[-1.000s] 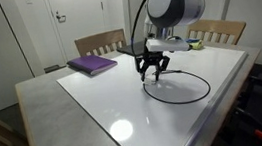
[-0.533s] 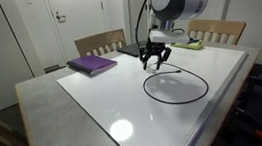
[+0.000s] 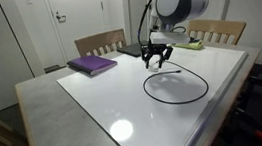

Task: Unfold the charger

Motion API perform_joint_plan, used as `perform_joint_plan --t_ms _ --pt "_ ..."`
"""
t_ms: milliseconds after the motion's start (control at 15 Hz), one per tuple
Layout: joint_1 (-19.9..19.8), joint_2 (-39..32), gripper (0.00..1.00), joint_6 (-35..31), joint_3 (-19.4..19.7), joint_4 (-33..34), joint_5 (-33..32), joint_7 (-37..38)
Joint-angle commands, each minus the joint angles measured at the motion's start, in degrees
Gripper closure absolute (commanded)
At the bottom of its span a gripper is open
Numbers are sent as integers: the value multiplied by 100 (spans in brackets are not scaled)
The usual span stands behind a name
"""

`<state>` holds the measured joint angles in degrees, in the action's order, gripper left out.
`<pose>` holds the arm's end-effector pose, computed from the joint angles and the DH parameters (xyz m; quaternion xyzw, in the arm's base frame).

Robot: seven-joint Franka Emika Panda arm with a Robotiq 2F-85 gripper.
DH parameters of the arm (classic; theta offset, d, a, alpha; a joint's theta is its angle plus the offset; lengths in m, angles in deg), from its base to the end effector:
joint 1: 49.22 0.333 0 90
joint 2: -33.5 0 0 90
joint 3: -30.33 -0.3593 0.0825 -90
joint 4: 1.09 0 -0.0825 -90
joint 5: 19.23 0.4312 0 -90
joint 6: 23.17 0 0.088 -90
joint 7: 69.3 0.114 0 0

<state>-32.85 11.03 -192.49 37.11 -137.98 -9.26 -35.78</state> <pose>0.5435 0.0775 0.1637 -0.9554 0.2814 -0.0827 0.0344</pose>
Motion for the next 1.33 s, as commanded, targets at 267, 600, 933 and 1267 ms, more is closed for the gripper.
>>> perform_joint_plan --t_ms 267,600,933,1267 --pt "1185 -335 63 -9 1891 175 -612 2431" --pt "883 -222 38 -75 1644 74 -735 2409" --pt "911 -238 63 -24 1696 97 -672 2595" --pt "925 -319 63 -82 2070 116 -599 3597"
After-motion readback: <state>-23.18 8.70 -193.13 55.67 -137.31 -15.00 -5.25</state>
